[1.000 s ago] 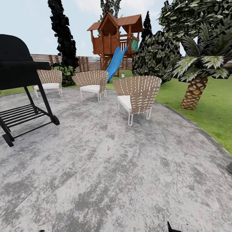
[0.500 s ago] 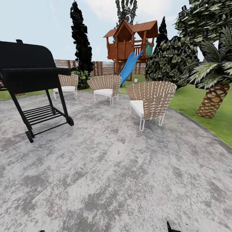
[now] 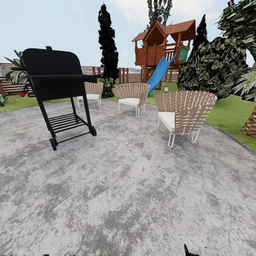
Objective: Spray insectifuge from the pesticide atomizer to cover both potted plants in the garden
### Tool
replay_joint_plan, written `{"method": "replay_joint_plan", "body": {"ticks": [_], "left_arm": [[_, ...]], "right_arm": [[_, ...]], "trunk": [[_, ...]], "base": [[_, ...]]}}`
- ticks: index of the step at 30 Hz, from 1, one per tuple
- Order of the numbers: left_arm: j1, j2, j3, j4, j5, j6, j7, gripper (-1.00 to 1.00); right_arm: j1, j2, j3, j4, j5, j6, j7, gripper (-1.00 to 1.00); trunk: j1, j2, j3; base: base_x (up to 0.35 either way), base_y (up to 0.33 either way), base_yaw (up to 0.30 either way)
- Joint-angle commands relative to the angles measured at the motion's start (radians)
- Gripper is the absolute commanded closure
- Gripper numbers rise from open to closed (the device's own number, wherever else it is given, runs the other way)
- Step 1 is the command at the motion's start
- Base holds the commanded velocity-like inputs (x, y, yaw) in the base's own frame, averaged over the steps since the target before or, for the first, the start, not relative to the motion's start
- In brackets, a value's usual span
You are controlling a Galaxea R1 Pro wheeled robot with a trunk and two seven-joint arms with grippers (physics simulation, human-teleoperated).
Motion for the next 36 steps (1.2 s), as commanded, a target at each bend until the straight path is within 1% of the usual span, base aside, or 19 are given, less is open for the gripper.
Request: {"method": "replay_joint_plan", "body": {"ticks": [1,9,29,36], "left_arm": [[-0.001,0.000,0.003,0.001,-0.001,-0.003,0.000,1.00],[-0.001,-0.002,0.003,0.003,-0.001,-0.003,0.000,1.00],[-0.001,-0.005,0.003,0.004,-0.001,-0.003,0.000,1.00],[-0.001,-0.005,0.004,0.004,-0.002,-0.001,0.000,1.00]], "right_arm": [[0.000,0.000,-0.002,0.001,0.001,-0.003,0.000,-1.00],[0.000,0.000,-0.002,0.001,0.001,-0.003,0.000,-1.00],[0.000,0.000,-0.002,0.001,0.001,-0.003,0.000,-1.00],[0.000,0.000,-0.002,0.001,0.001,-0.003,-0.001,-1.00]], "trunk": [[0.000,0.000,-0.001],[0.000,0.000,-0.001],[0.000,0.000,-0.001],[0.000,0.000,-0.001]], "base": [[0.000,0.000,0.278],[-0.014,0.019,0.278],[-0.155,0.263,0.278],[-0.050,0.063,0.278]]}}
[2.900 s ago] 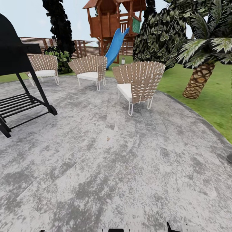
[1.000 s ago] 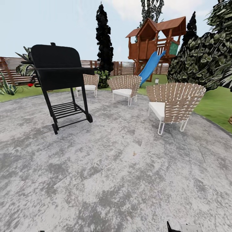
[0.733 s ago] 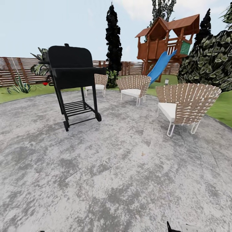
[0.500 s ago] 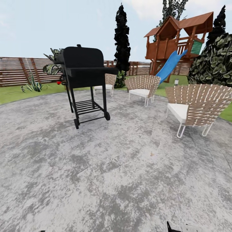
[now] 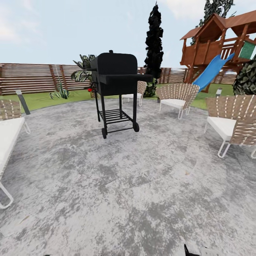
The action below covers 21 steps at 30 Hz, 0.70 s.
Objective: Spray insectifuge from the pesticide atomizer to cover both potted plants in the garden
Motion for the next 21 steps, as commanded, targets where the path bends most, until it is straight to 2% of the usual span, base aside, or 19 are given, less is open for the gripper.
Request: {"method": "replay_joint_plan", "body": {"ticks": [1,21], "left_arm": [[-0.001,0.000,0.003,0.001,-0.002,-0.003,0.000,1.00],[-0.001,-0.002,0.003,0.001,-0.002,-0.002,0.000,1.00]], "right_arm": [[0.000,0.000,-0.002,0.001,0.001,-0.003,0.000,-1.00],[0.000,0.000,-0.005,-0.001,0.001,-0.005,-0.001,-1.00]], "trunk": [[0.000,0.000,-0.001],[0.000,0.000,-0.001]], "base": [[-0.006,0.007,0.279],[-0.001,0.001,0.280]]}}
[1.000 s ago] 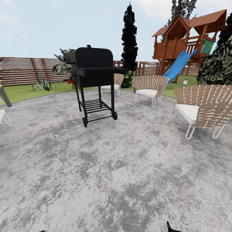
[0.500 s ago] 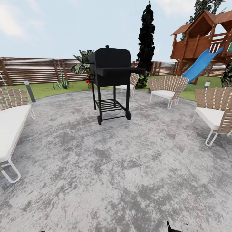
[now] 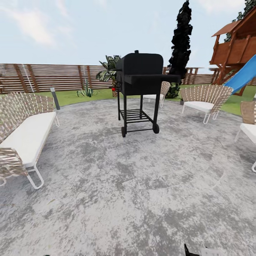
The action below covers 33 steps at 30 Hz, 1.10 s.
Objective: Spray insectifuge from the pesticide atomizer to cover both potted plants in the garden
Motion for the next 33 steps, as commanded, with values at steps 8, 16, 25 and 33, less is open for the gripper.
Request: {"method": "replay_joint_plan", "body": {"ticks": [8,16,25,33], "left_arm": [[-0.001,0.000,0.003,0.001,-0.002,-0.003,0.000,1.00],[-0.001,0.000,0.003,0.000,-0.002,-0.003,0.000,1.00],[-0.001,0.000,0.003,0.001,-0.002,-0.002,0.000,1.00],[-0.001,0.000,0.003,0.001,-0.003,-0.001,0.000,1.00]], "right_arm": [[0.000,0.000,-0.003,-0.001,0.000,-0.004,-0.001,-1.00],[0.000,0.000,-0.003,-0.001,-0.002,-0.003,-0.001,-1.00],[0.000,0.016,-0.002,0.000,0.000,-0.004,-0.001,-1.00],[0.000,0.018,-0.001,0.000,0.000,-0.004,-0.001,-1.00]], "trunk": [[0.000,0.000,-0.001],[0.000,0.000,-0.003],[0.000,0.000,-0.005],[0.000,0.000,-0.006]], "base": [[0.000,0.000,0.280],[0.000,0.000,0.280],[0.000,0.000,0.280],[0.000,0.000,0.280]]}}
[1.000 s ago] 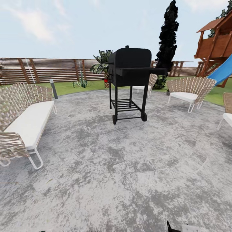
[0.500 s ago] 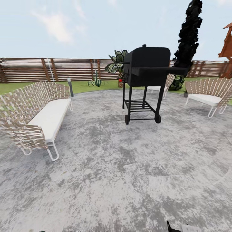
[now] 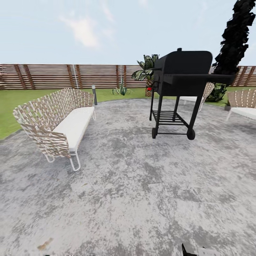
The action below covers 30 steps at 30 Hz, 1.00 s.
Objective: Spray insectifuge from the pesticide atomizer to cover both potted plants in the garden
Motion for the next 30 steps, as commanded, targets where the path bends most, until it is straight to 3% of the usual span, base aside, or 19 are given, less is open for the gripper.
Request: {"method": "replay_joint_plan", "body": {"ticks": [1,12,22,30], "left_arm": [[-0.001,-0.001,0.003,0.001,-0.002,-0.003,0.000,1.00],[-0.001,0.000,0.003,0.001,-0.001,-0.003,0.000,1.00],[-0.001,0.000,0.003,0.001,-0.001,-0.003,0.000,1.00],[-0.001,0.000,0.003,0.001,-0.001,-0.003,0.000,1.00]], "right_arm": [[0.000,0.000,-0.002,0.001,0.001,-0.003,-0.001,-1.00],[0.000,0.002,-0.001,0.001,0.001,-0.003,-0.001,-1.00],[0.000,0.005,-0.001,0.001,0.001,-0.003,-0.001,-1.00],[0.000,0.005,-0.001,0.001,0.001,-0.003,-0.001,-1.00]], "trunk": [[0.000,0.000,-0.001],[0.000,0.000,-0.001],[0.000,0.000,-0.001],[0.000,0.000,-0.001]], "base": [[0.000,0.000,0.280],[-0.070,0.060,0.280],[-0.205,0.237,0.280],[-0.058,0.294,0.280]]}}
